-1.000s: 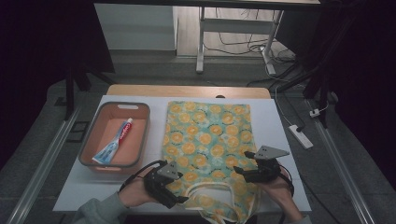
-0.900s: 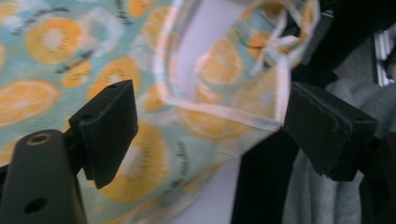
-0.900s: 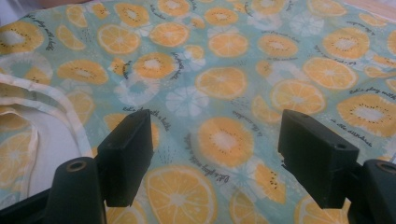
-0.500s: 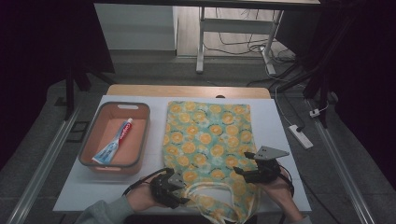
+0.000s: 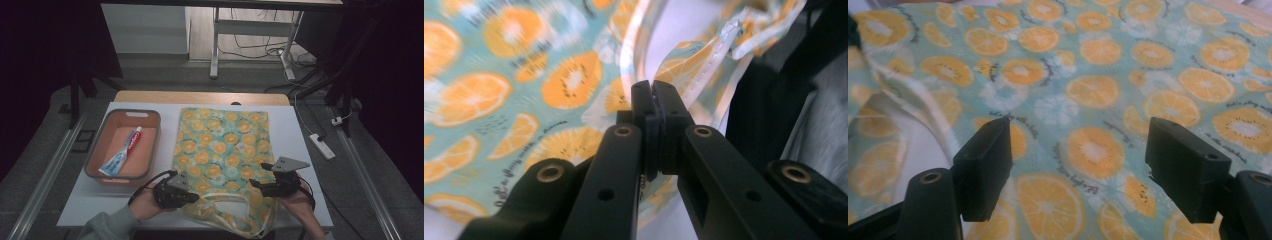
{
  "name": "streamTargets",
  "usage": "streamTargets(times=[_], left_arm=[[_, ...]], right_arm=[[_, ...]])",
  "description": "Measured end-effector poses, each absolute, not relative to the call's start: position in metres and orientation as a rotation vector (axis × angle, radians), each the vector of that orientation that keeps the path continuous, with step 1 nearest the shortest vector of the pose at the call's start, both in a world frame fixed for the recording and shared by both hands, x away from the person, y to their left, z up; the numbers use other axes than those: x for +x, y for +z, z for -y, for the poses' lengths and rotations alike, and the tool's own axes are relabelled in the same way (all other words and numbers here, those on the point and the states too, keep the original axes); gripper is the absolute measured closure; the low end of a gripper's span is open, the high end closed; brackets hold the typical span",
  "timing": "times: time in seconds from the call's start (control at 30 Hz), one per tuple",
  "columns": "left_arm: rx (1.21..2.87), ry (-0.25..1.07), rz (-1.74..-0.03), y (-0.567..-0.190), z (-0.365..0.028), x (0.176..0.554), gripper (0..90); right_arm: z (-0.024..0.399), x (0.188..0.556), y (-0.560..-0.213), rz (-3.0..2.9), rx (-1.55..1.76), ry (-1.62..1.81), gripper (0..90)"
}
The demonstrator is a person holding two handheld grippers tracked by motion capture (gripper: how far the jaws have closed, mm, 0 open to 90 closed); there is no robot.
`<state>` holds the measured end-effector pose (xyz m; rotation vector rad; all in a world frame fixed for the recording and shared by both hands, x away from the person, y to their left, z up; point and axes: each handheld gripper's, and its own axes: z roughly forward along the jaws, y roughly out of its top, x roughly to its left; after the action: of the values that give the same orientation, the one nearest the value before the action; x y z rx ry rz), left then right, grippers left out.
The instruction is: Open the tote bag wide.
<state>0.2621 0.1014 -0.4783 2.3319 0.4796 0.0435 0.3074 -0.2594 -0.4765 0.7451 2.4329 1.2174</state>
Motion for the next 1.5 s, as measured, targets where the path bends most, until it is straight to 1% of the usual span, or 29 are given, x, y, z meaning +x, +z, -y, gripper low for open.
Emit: streamTargets(times=[0.27, 0.33, 0.37, 0.43, 0.47, 0.53, 0.57, 0.67, 0.77, 0.8, 0.83, 0.87, 0.9, 0.97, 1.0, 1.03, 1.1, 1.13, 1.17, 1.2, 1.37, 1.4, 1.43, 1.5], left_arm=[[2.244, 0.166, -0.6, -0.461, -0.114, 0.278, 88.6], [2.225, 0.182, -0.625, -0.457, -0.116, 0.284, 88.6], [2.215, 0.195, -0.637, -0.455, -0.117, 0.286, 88.6], [2.198, 0.207, -0.656, -0.451, -0.119, 0.292, 88.6], [2.193, 0.213, -0.661, -0.449, -0.119, 0.294, 88.6], [2.185, 0.239, -0.68, -0.447, -0.119, 0.299, 88.6], [2.182, 0.251, -0.686, -0.446, -0.119, 0.302, 88.5], [2.164, 0.257, -0.707, -0.443, -0.12, 0.309, 88.5], [2.154, 0.262, -0.721, -0.441, -0.12, 0.315, 88.5], [2.148, 0.264, -0.729, -0.441, -0.121, 0.317, 88.5], [2.144, 0.262, -0.733, -0.44, -0.121, 0.319, 88.5], [2.138, 0.259, -0.738, -0.44, -0.121, 0.32, 88.5], [2.138, 0.259, -0.738, -0.44, -0.122, 0.321, 88.5], [2.138, 0.26, -0.743, -0.44, -0.123, 0.323, 88.4], [2.135, 0.261, -0.745, -0.44, -0.124, 0.323, 88.4], [2.131, 0.26, -0.75, -0.439, -0.125, 0.323, 88.4], [2.129, 0.259, -0.753, -0.439, -0.127, 0.324, 88.4], [2.126, 0.259, -0.755, -0.439, -0.128, 0.324, 88.4], [2.127, 0.26, -0.755, -0.439, -0.129, 0.325, 88.4], [2.124, 0.262, -0.759, -0.439, -0.13, 0.325, 88.4], [2.113, 0.268, -0.768, -0.437, -0.134, 0.327, 88.1], [2.111, 0.269, -0.77, -0.437, -0.134, 0.328, 88.0], [2.11, 0.272, -0.773, -0.437, -0.134, 0.329, 88.0], [2.116, 0.272, -0.775, -0.437, -0.132, 0.331, 87.8]], right_arm=[[0.241, 0.289, -0.459, -2.518, 0.639, 1.291, 26.6], [0.229, 0.276, -0.453, -2.569, 0.586, 1.304, 24.0], [0.229, 0.276, -0.453, -2.569, 0.586, 1.304, 24.0], [0.218, 0.266, -0.452, -2.607, 0.539, 1.293, 21.2], [0.208, 0.26, -0.455, -2.643, 0.508, 1.264, 18.4], [0.203, 0.258, -0.457, -2.665, 0.498, 1.252, 18.1], [0.195, 0.257, -0.464, -2.693, 0.487, 1.202, 16.6], [0.19, 0.258, -0.471, -2.7, 0.51, 1.152, 15.3], [0.183, 0.261, -0.481, -2.733, 0.516, 1.084, 16.0], [0.182, 0.262, -0.485, -2.747, 0.506, 1.048, 17.9], [0.182, 0.262, -0.485, -2.747, 0.506, 1.048, 17.9], [0.18, 0.263, -0.488, -2.752, 0.502, 1.03, 22.0], [0.178, 0.266, -0.495, -2.756, 0.511, 1.011, 32.5], [0.176, 0.27, -0.5, -2.743, 0.527, 0.966, 48.8], [0.176, 0.27, -0.5, -2.743, 0.527, 0.966, 48.8], [0.176, 0.276, -0.504, -2.744, 0.539, 0.91, 64.9], [0.178, 0.279, -0.506, -2.747, 0.535, 0.9, 82.6], [0.178, 0.279, -0.506, -2.747, 0.535, 0.9, 82.6], [0.178, 0.28, -0.505, -2.741, 0.536, 0.892, 88.2], [0.179, 0.28, -0.503, -2.737, 0.527, 0.899, 88.8], [0.18, 0.274, -0.453, -2.575, 0.428, 1.075, 89.2], [0.18, 0.274, -0.453, -2.575, 0.428, 1.075, 89.2], [0.183, 0.282, -0.437, -2.503, 0.437, 1.076, 89.2], [0.189, 0.299, -0.429, -2.465, 0.481, 1.066, 89.2]])
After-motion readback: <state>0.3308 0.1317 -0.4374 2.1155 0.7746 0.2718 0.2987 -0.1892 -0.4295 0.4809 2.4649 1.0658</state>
